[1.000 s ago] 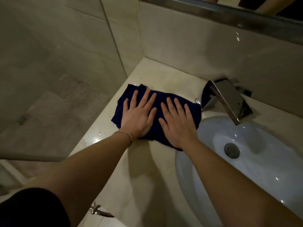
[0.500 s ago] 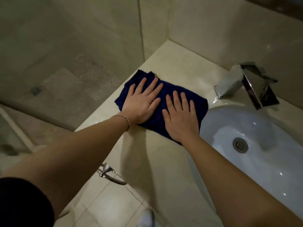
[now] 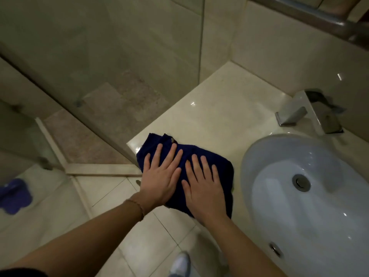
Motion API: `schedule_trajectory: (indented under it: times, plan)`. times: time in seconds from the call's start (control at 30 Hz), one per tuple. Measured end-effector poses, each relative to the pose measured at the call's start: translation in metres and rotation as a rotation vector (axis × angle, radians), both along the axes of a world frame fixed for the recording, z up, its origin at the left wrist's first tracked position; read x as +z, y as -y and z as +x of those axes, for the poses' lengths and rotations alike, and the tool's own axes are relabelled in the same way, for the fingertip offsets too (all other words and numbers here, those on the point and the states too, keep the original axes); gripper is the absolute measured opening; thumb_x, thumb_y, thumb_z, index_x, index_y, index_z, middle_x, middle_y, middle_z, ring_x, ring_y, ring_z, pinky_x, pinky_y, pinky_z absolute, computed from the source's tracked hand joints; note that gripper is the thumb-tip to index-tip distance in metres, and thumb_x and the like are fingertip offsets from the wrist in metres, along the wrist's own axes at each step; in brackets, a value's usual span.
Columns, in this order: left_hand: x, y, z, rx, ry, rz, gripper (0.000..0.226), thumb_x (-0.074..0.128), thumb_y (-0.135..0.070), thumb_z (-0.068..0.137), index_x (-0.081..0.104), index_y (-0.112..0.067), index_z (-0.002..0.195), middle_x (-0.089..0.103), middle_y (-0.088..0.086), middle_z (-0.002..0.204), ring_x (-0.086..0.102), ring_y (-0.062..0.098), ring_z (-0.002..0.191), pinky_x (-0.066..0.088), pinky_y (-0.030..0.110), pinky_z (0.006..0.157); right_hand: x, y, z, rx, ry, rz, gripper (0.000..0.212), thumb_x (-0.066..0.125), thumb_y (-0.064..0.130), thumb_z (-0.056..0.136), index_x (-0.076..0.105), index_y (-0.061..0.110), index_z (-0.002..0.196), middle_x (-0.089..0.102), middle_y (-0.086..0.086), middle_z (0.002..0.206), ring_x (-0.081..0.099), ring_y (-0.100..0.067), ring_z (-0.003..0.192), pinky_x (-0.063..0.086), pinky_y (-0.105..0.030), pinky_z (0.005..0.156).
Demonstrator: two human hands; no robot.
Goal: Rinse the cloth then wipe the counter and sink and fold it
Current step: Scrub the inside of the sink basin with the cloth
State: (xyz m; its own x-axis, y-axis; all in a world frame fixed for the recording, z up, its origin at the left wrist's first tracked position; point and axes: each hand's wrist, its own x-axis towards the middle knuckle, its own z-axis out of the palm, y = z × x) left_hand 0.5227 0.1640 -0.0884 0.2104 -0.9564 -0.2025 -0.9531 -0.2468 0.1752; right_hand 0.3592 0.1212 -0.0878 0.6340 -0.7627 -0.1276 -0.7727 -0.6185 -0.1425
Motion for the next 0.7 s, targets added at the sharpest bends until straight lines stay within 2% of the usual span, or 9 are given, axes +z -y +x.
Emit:
schedule_trajectory:
  times: [0.07,0.13,0.23,0.33,0.4,0.47,0.57,0.63,0.7]
  plan:
    - [-0.001,-0.005,-0.022,-0.047,0.013,0.003,0.067,-0.022,-0.054,0.096,-0.008,-0.036,0.160,-0.012,-0.012,0.168,-0.019,0.028,0.155,-0.001,0.057,0.125,0.001,-0.010,-0.019,-0.038,0.035,0.002,0.058,0.023,0.041,0.104,0.041,0.013,0.152,0.032,-0.007,0.162,0.027,-0.027,0.151,0.021,-0.048,0.120]
    - [-0.001,-0.007,-0.050,-0.097,-0.007,-0.025,0.063,-0.009,-0.050,0.104,0.008,-0.033,0.161,0.004,-0.010,0.170,-0.004,0.032,0.157,0.003,0.056,0.124,0.003,-0.019,-0.045,-0.092,0.052,0.011,0.057,0.024,0.039,0.104,0.045,0.012,0.150,0.035,-0.006,0.160,0.032,-0.026,0.149,0.024,-0.048,0.117]
    - [0.000,0.001,-0.103,-0.210,-0.021,-0.029,0.058,0.002,-0.047,0.108,0.021,-0.029,0.160,0.019,-0.006,0.168,0.010,0.037,0.156,0.010,0.058,0.119,0.004,-0.031,-0.099,-0.227,0.019,0.075,0.059,0.019,0.041,0.105,0.043,0.013,0.151,0.037,-0.006,0.160,0.040,-0.026,0.144,0.041,-0.045,0.109]
    - [0.002,0.015,-0.151,-0.390,0.006,-0.006,0.059,0.005,-0.048,0.108,0.025,-0.030,0.160,0.020,-0.005,0.168,0.008,0.039,0.156,0.008,0.058,0.119,0.006,-0.041,-0.149,-0.390,0.007,0.191,0.071,0.004,0.049,0.106,0.051,0.013,0.145,0.059,-0.007,0.141,0.064,-0.027,0.110,0.057,-0.039,0.081]
    - [0.002,0.024,-0.172,-0.493,0.014,-0.012,0.057,0.013,-0.048,0.108,0.044,-0.030,0.152,0.036,-0.006,0.163,0.013,0.036,0.156,0.006,0.057,0.120,0.003,-0.046,-0.177,-0.425,0.060,0.154,0.074,0.005,0.050,0.106,0.059,0.011,0.137,0.069,-0.006,0.120,0.065,-0.026,0.089,0.057,-0.036,0.069]
    - [0.001,0.028,-0.181,-0.551,0.022,-0.042,0.052,0.022,-0.048,0.106,0.064,-0.031,0.132,0.057,-0.008,0.144,0.029,0.030,0.151,0.009,0.055,0.121,0.001,-0.051,-0.196,-0.384,0.114,0.099,0.064,0.015,0.047,0.107,0.061,0.012,0.134,0.068,-0.003,0.105,0.058,-0.024,0.079,0.053,-0.034,0.064]
    - [0.007,0.040,-0.195,-0.643,0.032,-0.016,0.052,0.025,-0.050,0.105,0.073,-0.031,0.100,0.068,-0.010,0.106,0.053,0.023,0.119,0.024,0.050,0.117,0.008,-0.046,-0.224,-0.363,0.147,0.125,0.052,0.029,0.044,0.101,0.063,0.016,0.130,0.065,0.001,0.097,0.054,-0.021,0.077,0.049,-0.033,0.063]
    - [0.014,0.052,-0.210,-0.693,0.024,0.080,0.059,0.015,-0.052,0.104,0.067,-0.029,0.086,0.067,-0.008,0.091,0.057,0.020,0.095,0.033,0.040,0.102,0.011,-0.038,-0.244,-0.375,0.151,0.114,0.048,0.031,0.044,0.100,0.065,0.020,0.123,0.065,0.003,0.094,0.056,-0.022,0.078,0.047,-0.033,0.063]
    - [0.021,0.067,-0.230,-0.692,-0.029,0.106,0.060,0.009,-0.054,0.100,0.057,-0.028,0.079,0.067,-0.006,0.087,0.058,0.020,0.085,0.036,0.037,0.087,0.015,-0.022,-0.267,-0.402,0.135,0.087,0.047,0.028,0.044,0.099,0.066,0.024,0.119,0.066,0.005,0.095,0.058,-0.023,0.082,0.044,-0.035,0.065]
